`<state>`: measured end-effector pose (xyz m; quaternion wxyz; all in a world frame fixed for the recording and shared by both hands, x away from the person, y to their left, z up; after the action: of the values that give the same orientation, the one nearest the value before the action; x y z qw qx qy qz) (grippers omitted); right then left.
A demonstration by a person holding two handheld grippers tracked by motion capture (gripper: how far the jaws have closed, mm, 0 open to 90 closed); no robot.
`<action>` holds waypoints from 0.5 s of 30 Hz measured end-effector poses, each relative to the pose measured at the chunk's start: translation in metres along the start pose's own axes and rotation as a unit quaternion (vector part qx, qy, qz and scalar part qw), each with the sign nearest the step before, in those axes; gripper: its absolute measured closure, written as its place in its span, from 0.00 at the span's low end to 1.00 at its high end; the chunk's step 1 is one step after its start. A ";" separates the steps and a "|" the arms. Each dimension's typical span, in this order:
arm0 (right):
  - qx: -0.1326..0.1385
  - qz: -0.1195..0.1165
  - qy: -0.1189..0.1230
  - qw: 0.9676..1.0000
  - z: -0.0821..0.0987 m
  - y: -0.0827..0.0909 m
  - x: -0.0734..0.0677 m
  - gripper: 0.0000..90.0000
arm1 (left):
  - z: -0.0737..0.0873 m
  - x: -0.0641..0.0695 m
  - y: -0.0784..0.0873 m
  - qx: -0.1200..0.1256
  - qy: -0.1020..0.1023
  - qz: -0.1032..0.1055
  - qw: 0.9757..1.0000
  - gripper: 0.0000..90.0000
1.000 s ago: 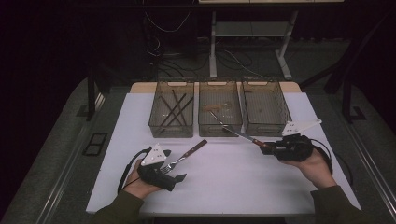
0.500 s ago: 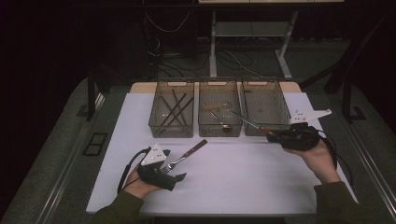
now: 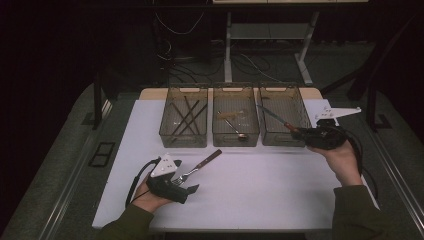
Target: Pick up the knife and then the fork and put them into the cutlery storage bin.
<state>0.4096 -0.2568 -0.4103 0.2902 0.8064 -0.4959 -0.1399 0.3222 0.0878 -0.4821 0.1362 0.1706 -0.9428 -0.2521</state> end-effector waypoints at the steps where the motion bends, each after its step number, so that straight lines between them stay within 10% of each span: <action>1: -0.001 0.004 0.001 1.000 -0.001 -0.001 0.002 0.84 | 0.000 0.000 0.000 0.000 0.000 0.000 1.000 0.00; 15: -0.022 0.066 -0.046 0.997 -0.016 -0.033 0.042 0.84 | 0.000 0.000 0.000 -0.001 -0.001 -0.001 1.000 0.00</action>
<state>0.4607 -0.2770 -0.4148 0.2937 0.7582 -0.5574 -0.1680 0.3223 0.0881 -0.4821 0.1352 0.1716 -0.9425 -0.2531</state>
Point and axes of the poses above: each handheld gripper's, and its own axes: y roughly backward along the jaws, z roughly out of its underside, x roughly to its right, the point moved 10 cm from there along -y, roughly forward along the jaws, and after that the axes turned 15 degrees about z, right-handed, at the moved point
